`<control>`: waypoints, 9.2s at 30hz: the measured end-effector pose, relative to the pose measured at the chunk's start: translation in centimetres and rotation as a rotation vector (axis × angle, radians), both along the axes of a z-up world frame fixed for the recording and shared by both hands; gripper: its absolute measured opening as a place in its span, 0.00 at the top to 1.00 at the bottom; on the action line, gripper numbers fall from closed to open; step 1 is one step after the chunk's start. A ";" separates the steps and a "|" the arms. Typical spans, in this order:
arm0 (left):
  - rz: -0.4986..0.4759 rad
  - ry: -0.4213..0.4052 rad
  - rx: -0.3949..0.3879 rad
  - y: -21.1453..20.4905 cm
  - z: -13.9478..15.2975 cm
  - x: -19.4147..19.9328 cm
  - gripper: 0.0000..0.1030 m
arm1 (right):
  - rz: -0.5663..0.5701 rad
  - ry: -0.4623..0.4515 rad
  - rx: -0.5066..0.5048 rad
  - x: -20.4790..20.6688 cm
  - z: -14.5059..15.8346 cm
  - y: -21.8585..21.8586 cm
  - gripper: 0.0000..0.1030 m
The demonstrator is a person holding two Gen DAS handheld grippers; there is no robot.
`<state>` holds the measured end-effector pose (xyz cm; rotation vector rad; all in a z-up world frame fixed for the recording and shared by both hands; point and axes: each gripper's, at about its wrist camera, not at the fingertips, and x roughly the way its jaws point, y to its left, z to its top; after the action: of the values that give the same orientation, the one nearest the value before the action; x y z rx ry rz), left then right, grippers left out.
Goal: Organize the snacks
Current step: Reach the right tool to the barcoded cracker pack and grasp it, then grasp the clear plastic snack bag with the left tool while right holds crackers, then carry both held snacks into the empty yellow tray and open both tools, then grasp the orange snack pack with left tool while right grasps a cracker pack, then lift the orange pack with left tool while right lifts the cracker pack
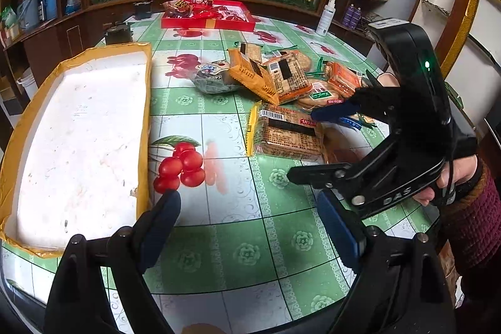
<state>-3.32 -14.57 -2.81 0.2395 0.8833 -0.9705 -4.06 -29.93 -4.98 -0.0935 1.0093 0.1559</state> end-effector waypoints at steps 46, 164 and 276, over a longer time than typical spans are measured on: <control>-0.186 -0.156 0.492 -18.0 -2.9 12.6 0.45 | -0.386 -0.362 0.683 -2.9 3.4 -14.9 0.24; 0.222 -0.139 -0.177 3.3 6.1 3.1 0.59 | -0.302 -0.349 0.593 2.2 4.8 -4.0 0.24; 0.375 -0.213 0.004 -11.0 2.2 14.3 0.32 | -0.569 -0.066 -0.057 7.9 -1.5 -8.0 0.30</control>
<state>11.01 -25.53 -0.65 0.1694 0.7023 -0.5826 3.83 -37.90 -6.45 0.1370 0.9393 -0.3935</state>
